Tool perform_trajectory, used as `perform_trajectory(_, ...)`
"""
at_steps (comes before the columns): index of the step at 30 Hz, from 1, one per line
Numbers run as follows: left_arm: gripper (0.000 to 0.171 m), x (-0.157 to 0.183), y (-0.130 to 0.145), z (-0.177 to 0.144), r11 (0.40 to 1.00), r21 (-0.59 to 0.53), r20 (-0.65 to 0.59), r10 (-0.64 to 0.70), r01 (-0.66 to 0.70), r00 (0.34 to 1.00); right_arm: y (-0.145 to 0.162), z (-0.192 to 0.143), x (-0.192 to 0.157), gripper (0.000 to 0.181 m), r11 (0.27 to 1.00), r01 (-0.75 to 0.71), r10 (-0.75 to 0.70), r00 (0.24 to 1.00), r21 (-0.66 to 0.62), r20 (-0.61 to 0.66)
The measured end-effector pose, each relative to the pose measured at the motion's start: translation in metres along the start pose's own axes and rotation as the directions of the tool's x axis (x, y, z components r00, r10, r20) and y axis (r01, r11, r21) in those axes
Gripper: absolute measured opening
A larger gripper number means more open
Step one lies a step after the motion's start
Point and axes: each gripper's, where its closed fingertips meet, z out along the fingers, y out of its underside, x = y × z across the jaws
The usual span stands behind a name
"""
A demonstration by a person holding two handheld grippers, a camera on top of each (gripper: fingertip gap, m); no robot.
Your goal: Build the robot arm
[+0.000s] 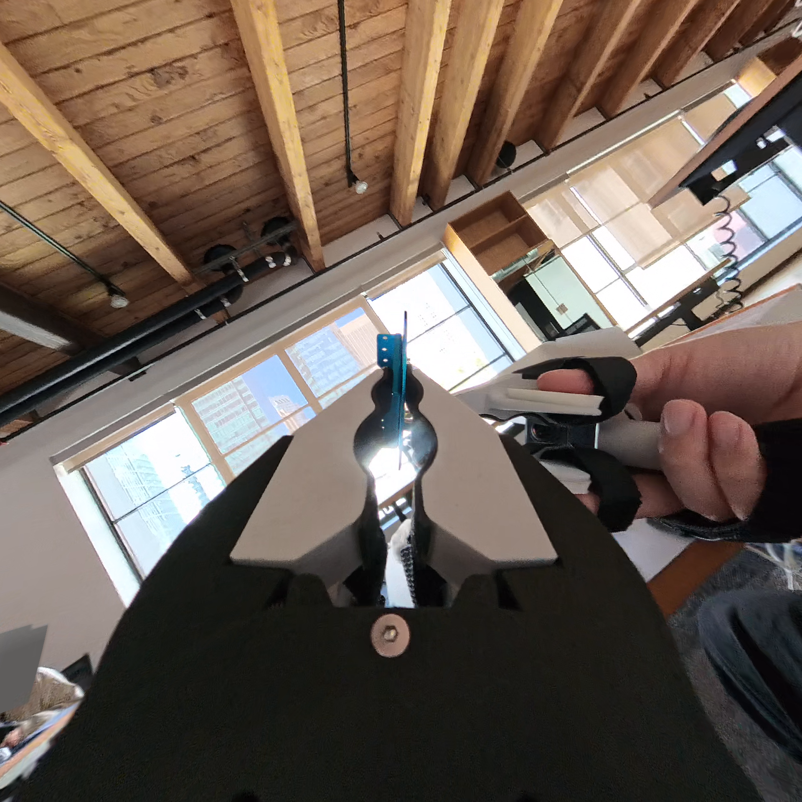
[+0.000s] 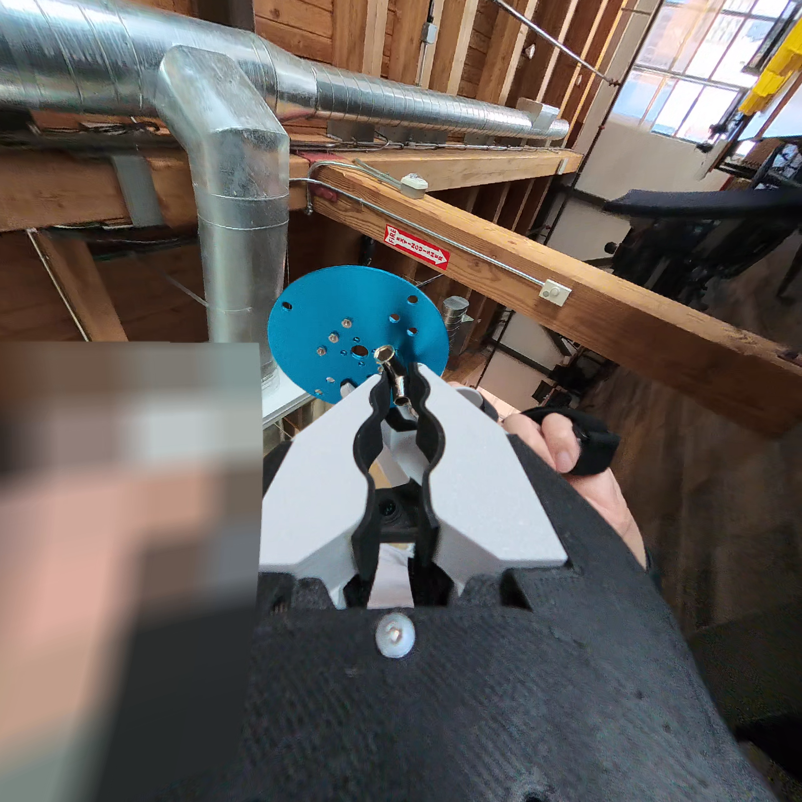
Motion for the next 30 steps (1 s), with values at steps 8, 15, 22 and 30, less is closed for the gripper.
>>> perform_trajectory(8,0.003,-0.023,0.015,0.004,0.975,-0.047,0.05,-0.216,0.218,0.975,-0.007,-0.003,0.006,0.006,0.897,0.421,-0.439,0.882,-0.135,-0.17)
perform_trajectory(15,0.003,-0.033,0.068,0.02,0.887,-0.214,0.105,-0.397,0.41,0.912,-0.064,-0.024,0.033,0.006,-0.248,0.613,-0.894,-0.442,-0.75,-0.066)
perform_trajectory(22,0.003,-0.025,0.087,0.027,0.865,-0.291,0.126,-0.39,0.41,0.912,-0.068,-0.018,0.048,0.007,-0.504,0.303,-0.718,-0.667,-0.809,0.198)
perform_trajectory(30,0.003,-0.026,0.085,0.025,0.865,-0.283,0.129,-0.393,0.414,0.91,-0.066,-0.013,0.05,0.006,-0.509,0.258,-0.709,-0.666,-0.821,0.23)
